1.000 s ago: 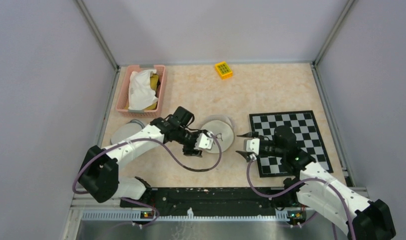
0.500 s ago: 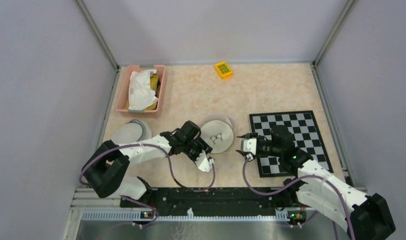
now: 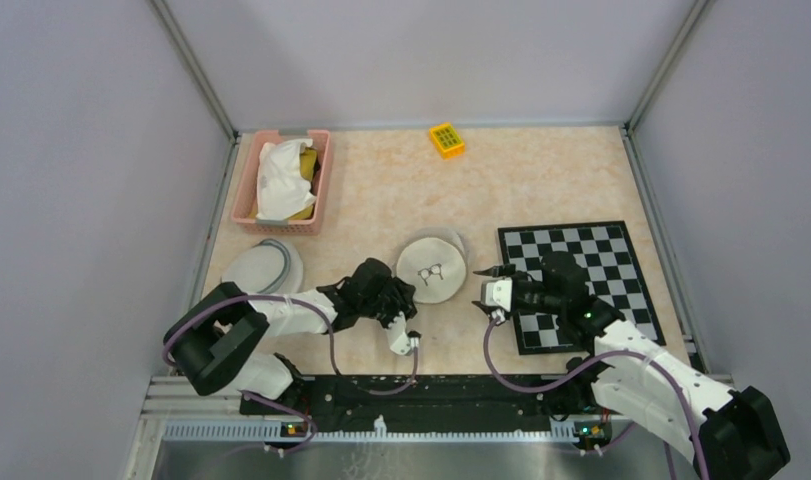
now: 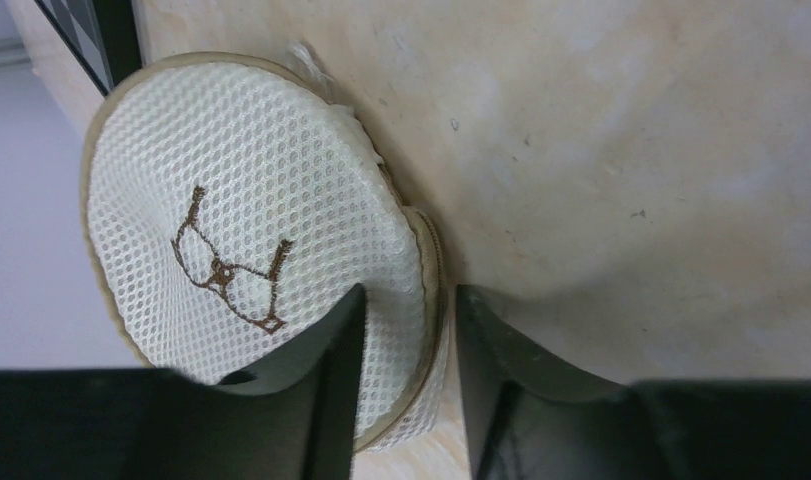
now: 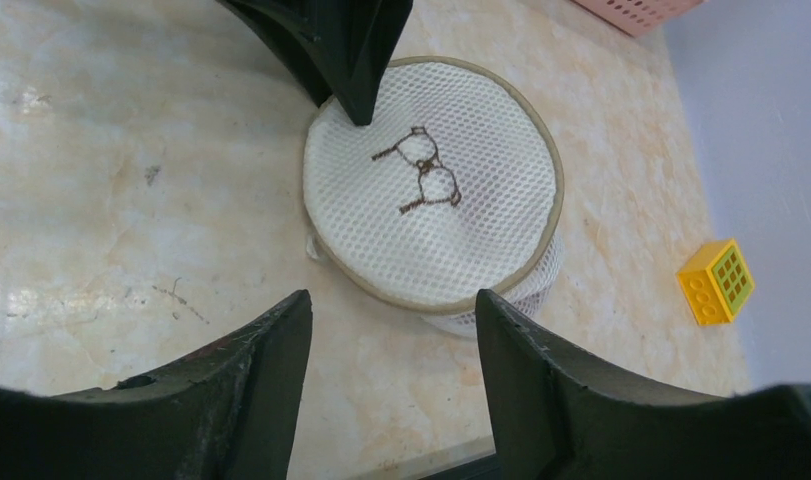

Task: Unzip the laundry bag and remove the bra
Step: Unzip the laundry bag at the center of the board.

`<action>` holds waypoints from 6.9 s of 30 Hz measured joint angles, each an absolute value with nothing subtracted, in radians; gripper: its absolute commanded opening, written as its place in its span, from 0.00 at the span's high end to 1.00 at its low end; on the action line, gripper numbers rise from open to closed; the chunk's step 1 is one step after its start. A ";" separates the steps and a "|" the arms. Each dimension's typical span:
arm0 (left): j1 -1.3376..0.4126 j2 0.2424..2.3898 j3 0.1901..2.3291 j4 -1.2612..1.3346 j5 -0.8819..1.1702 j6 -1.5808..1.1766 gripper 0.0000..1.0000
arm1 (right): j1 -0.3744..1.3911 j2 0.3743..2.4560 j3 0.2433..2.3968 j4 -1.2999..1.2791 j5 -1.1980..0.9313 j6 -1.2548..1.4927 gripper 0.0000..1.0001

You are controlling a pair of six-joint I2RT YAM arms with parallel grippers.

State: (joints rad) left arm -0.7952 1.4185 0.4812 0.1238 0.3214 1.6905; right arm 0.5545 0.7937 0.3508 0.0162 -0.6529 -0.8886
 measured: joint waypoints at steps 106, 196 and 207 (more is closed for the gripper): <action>-0.444 1.301 0.688 0.131 1.163 -0.071 1.00 | 0.763 1.117 0.609 0.108 -0.616 -0.451 0.63; -0.391 1.382 0.513 0.881 1.136 -0.837 0.51 | 0.794 1.135 0.518 0.414 -0.530 -0.078 1.00; -0.375 1.271 0.512 0.604 1.065 -0.625 0.42 | 0.802 1.135 0.519 0.401 -0.525 -0.072 1.00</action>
State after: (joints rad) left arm -0.3748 1.2705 0.5121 0.6037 1.0649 -0.6250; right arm 0.8024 1.1347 0.5190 0.4011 -0.5255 -0.0715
